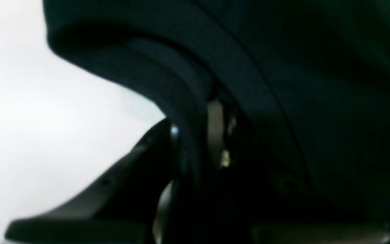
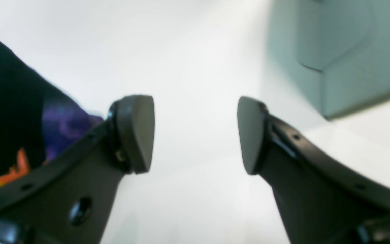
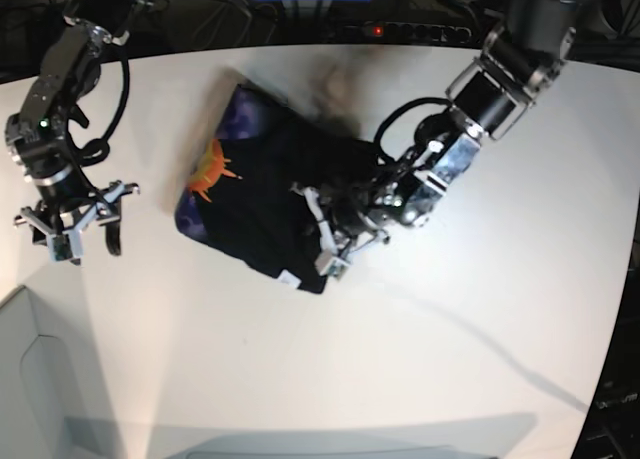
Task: Fold the T-shirt properly
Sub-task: 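Push the folded shirt across the table with the left gripper toward the right gripper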
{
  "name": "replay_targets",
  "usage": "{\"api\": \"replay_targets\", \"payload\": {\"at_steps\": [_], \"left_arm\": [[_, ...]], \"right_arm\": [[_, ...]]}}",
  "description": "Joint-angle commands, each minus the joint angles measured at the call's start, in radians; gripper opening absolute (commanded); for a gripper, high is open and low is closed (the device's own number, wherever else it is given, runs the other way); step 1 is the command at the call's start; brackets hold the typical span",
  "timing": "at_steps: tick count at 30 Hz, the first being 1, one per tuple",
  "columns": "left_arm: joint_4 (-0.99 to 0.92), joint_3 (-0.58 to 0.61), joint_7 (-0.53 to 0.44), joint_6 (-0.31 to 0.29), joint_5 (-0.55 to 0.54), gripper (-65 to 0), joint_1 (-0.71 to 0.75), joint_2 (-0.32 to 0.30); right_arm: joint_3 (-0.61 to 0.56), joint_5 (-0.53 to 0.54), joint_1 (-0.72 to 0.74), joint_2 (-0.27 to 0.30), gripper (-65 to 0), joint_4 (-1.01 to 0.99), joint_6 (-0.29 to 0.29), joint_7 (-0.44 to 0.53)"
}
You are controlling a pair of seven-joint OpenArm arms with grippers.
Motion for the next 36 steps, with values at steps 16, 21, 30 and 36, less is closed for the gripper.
{"api": "replay_targets", "payload": {"at_steps": [16,21,30,36], "left_arm": [[-0.208,0.539,-0.114,-0.188,0.433,-65.0,-0.328,0.306],[-0.208,0.537,-0.052,-0.236,0.618,-54.3,-0.316,0.353],[-0.078,0.289,-0.044,-0.236,0.722,-22.6,-0.318,0.355],[0.131,0.054,-0.033,-0.236,0.719,-22.6,-0.312,0.286]], "right_arm": [[0.261,0.014,-0.116,-0.063,-26.1,0.022,0.015,0.029],[0.286,0.014,-0.116,-0.090,-26.1,0.022,0.015,0.023],[0.278,0.014,-0.114,-0.118,-26.1,0.022,0.015,0.023],[0.247,0.014,-0.120,-0.143,-26.2,0.017,0.015,0.021]]}}
